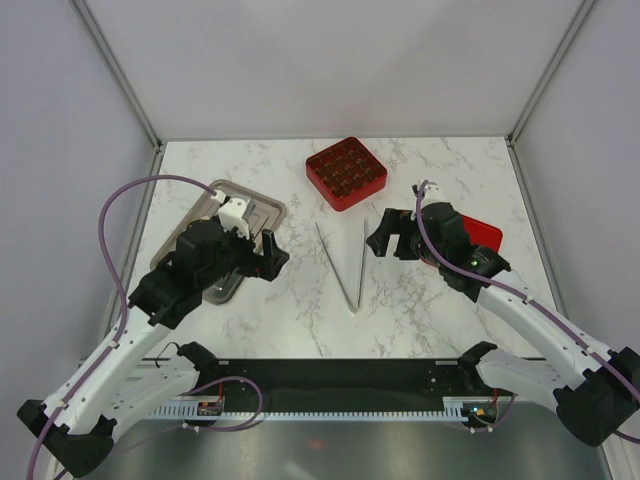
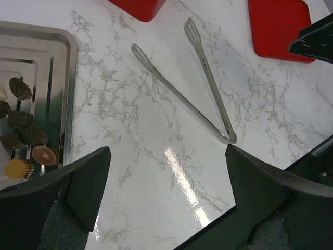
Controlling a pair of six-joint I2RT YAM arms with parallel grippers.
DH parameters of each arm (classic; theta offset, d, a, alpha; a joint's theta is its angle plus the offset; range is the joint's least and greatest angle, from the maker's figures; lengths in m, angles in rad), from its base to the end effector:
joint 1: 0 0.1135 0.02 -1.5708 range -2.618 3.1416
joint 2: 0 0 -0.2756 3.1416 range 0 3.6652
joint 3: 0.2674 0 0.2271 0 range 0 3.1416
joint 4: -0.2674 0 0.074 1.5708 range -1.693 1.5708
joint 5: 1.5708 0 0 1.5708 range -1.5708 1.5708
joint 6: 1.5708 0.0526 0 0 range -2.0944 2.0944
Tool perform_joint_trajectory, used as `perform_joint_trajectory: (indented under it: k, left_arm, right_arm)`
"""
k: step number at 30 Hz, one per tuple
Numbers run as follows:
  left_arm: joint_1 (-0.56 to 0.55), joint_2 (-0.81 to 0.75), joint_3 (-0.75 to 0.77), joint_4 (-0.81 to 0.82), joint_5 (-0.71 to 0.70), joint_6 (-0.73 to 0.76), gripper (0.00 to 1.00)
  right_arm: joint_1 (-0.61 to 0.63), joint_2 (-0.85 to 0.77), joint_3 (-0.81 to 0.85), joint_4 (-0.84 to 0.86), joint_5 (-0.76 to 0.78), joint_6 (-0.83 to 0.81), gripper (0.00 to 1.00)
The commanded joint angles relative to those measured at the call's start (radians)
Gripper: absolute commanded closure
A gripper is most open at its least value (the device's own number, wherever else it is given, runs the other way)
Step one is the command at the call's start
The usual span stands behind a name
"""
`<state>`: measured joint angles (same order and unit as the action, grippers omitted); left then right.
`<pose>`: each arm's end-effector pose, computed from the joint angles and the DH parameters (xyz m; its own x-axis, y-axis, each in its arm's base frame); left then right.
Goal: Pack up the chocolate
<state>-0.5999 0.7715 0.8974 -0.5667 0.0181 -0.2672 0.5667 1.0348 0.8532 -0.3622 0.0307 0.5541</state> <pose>0.1205 -0.0836 0.3387 -0.4923 0.0169 -0.8703 0.4645 0.8507 -0.2462 0.1813 0.1134 0.3044 -0.6419 0.2149 -0.7361 -0.2078 0.8752 0.4368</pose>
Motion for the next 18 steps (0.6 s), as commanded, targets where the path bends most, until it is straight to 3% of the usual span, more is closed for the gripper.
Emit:
perform_joint_trajectory:
  k: [1,9,13,18]
  left_arm:
    - [0.002,-0.014,0.0,0.041,-0.049,0.034,0.0]
    - [0.002,-0.021,-0.011,0.037,-0.09,0.04,0.0]
    - [0.002,-0.044,-0.011,0.036,-0.116,0.04,0.0]
    - [0.002,-0.086,-0.018,0.036,-0.225,0.026,0.0]
  right_arm:
    - [-0.001,-0.004,0.009,0.034,0.026,0.009,0.02]
    - [0.007,0.014,0.026,0.029,0.121,0.032,0.02]
    - [0.079,0.05,0.038,0.061,0.214,0.024,0.02]
    - [0.196,0.227,0.132,0.065,0.32,0.004,0.02]
